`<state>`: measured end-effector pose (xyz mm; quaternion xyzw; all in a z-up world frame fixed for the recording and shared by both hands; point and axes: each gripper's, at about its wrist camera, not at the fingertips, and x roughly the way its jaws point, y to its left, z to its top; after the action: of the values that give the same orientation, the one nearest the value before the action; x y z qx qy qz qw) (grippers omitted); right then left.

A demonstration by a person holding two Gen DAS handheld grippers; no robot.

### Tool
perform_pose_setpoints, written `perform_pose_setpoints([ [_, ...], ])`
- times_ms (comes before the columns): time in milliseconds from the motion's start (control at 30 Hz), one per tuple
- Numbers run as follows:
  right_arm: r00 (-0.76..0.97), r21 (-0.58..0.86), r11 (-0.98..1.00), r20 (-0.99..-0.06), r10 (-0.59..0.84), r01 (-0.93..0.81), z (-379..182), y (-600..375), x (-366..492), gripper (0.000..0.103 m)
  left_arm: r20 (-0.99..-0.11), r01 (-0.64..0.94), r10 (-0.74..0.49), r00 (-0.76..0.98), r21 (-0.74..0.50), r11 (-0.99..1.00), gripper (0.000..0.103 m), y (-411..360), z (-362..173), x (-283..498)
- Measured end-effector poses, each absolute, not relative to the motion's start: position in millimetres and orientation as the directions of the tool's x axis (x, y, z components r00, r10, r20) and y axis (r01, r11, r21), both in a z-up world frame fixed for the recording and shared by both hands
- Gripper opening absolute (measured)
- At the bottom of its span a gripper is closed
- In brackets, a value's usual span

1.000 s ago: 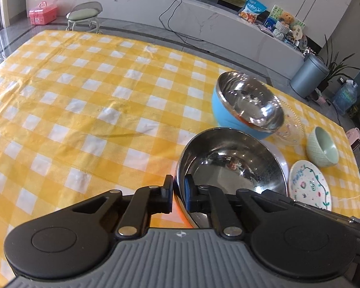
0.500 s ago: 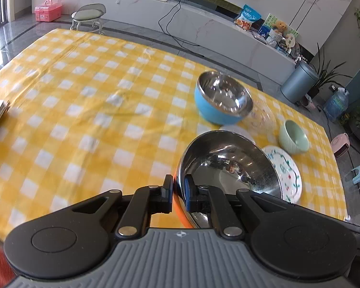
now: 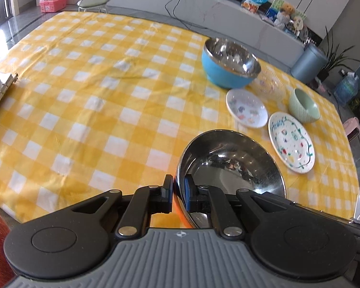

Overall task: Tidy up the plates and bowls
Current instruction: 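Carry the orange steel bowl toward the table edge and open both grippers, then move to the blue-bottomed steel bowl and grasp its rim with both grippers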

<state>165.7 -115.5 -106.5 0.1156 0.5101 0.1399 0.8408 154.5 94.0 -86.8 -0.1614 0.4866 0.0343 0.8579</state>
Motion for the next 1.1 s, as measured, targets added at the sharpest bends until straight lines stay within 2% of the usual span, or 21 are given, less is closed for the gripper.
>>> perform_pose_setpoints([
  [400, 0.413, 0.357, 0.929, -0.834, 0.366, -0.103, -121.3, -124.8, 169.2, 0.014, -0.863, -0.220, -0.093, 0.497, -0.229, 0.948, 0.010, 88.5, -101.5, 155.0],
  [700, 0.411, 0.345, 0.930, -0.835, 0.366, -0.129, -118.6, -118.4, 167.3, 0.026, -0.867, -0.222, -0.126, 0.483, -0.261, 0.939, 0.012, 92.4, -103.7, 155.6],
  [767, 0.411, 0.351, 0.927, -0.832, 0.373, -0.132, -117.0, -118.3, 167.6, 0.031, -0.866, -0.226, -0.126, 0.484, -0.263, 0.938, 0.023, 93.3, -102.8, 155.2],
  [833, 0.418, 0.348, 0.927, -0.829, 0.372, -0.136, -114.4, -118.3, 167.6, 0.036, -0.860, -0.231, -0.125, 0.494, -0.269, 0.935, 0.045, 94.5, -99.9, 154.6],
  [900, 0.431, 0.330, 0.933, -0.828, 0.359, -0.142, -110.8, -117.3, 167.0, 0.040, -0.851, -0.231, -0.136, 0.508, -0.287, 0.930, 0.052, 96.5, -95.9, 153.7],
  [1100, 0.493, 0.298, 0.943, -0.805, 0.331, -0.147, -92.0, -122.7, 163.4, 0.046, -0.825, -0.243, -0.123, 0.551, -0.300, 0.923, 0.054, 101.6, -76.3, 152.2],
])
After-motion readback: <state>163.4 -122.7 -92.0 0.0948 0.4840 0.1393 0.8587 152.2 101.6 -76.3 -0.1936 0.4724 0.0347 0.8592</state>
